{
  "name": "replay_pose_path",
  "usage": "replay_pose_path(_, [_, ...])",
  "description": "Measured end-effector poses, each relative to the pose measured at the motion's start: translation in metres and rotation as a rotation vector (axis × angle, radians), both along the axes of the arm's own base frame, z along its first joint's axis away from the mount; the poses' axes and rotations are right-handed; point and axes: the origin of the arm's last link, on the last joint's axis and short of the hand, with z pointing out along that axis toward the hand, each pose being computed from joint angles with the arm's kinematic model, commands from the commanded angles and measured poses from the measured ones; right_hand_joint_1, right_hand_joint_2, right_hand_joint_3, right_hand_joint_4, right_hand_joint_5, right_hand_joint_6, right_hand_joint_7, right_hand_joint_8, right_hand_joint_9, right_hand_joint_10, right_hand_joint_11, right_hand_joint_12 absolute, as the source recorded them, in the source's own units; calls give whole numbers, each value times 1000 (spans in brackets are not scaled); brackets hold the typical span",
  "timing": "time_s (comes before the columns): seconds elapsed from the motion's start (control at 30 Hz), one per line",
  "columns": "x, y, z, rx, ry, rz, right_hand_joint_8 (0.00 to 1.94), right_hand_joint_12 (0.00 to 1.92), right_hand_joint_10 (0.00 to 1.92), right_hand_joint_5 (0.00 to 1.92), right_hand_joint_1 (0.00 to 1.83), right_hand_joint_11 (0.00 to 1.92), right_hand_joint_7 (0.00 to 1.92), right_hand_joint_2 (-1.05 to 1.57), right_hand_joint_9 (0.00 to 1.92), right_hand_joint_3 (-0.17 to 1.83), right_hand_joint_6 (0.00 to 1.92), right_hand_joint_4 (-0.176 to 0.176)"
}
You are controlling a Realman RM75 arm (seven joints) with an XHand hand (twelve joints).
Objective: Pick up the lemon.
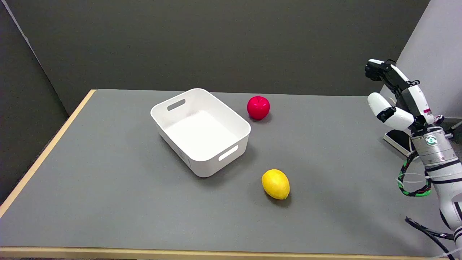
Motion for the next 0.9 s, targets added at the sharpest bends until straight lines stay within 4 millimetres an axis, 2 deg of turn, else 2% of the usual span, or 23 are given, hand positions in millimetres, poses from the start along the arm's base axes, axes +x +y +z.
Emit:
replay_pose_path(0.37, [1, -10, -5, 36, 4, -11, 464, 1203, 783, 284, 561, 84, 390, 730, 281, 1000, 564, 18])
replay_pose_path(0.5, [1, -14, -9, 60, 4, -13, 485, 1207, 804, 295, 557, 84, 401, 724, 286, 994, 576, 6])
replay_pose_path(0.73, [4, -16, -24, 135, 29, -5, 491, 1191, 811, 286, 531, 65, 392, 714, 270, 989, 554, -14])
replay_pose_path(0.9, [3, -13, -41, 190, 59, -18, 491, 1190, 810, 290, 510, 64, 390, 712, 266, 983, 560, -15])
